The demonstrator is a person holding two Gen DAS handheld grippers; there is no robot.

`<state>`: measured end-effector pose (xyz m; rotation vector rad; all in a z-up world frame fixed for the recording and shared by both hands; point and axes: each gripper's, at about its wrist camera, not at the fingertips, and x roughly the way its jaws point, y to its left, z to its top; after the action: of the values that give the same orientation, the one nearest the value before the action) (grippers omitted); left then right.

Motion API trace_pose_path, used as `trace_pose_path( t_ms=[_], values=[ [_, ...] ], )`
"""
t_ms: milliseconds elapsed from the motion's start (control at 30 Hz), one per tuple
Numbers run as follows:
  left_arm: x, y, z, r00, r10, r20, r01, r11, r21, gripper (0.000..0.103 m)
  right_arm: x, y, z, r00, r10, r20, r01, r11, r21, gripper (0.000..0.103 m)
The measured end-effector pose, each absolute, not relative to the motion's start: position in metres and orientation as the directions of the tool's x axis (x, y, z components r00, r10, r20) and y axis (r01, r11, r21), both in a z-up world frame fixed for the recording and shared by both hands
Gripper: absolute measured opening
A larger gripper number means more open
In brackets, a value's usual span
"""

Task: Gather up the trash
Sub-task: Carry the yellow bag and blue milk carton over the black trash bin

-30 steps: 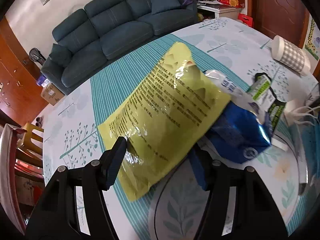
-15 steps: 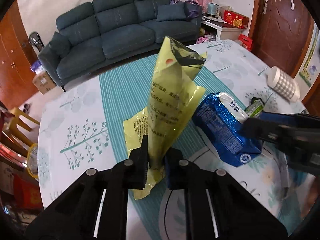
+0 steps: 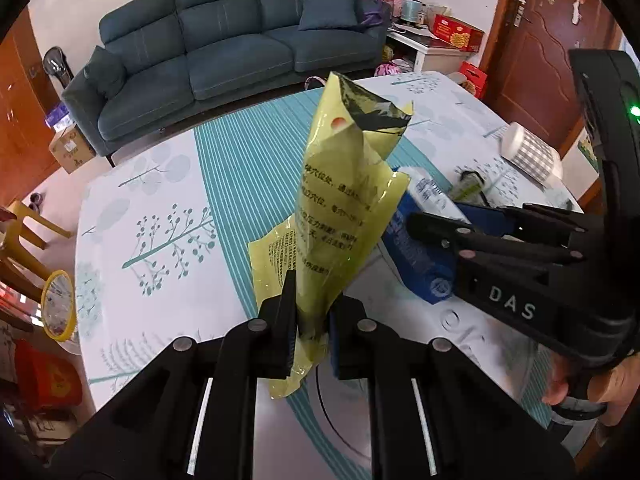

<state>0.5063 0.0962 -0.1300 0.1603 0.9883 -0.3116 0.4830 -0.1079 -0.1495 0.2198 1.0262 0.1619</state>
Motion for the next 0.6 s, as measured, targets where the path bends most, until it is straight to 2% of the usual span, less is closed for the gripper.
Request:
trace_pose_path(
  t_ms=[267,600],
  values=[
    [0.441,0.098,-0.096,0.489,-0.237,-0.840,0.393,0.919,-0.030,0.010,0.369,-0.130,-0.110,0.563,0.297,-0.771,0.035,0.924,0.381,0.031],
    [0.304,0.069,-0.070,0.365,-0.348,-0.863,0.578,0.812,-0.083,0.010,0.187,-0.174,-0.089,0.611,0.332,-0.718,0.184,0.823,0.537,0.031]
  ],
)
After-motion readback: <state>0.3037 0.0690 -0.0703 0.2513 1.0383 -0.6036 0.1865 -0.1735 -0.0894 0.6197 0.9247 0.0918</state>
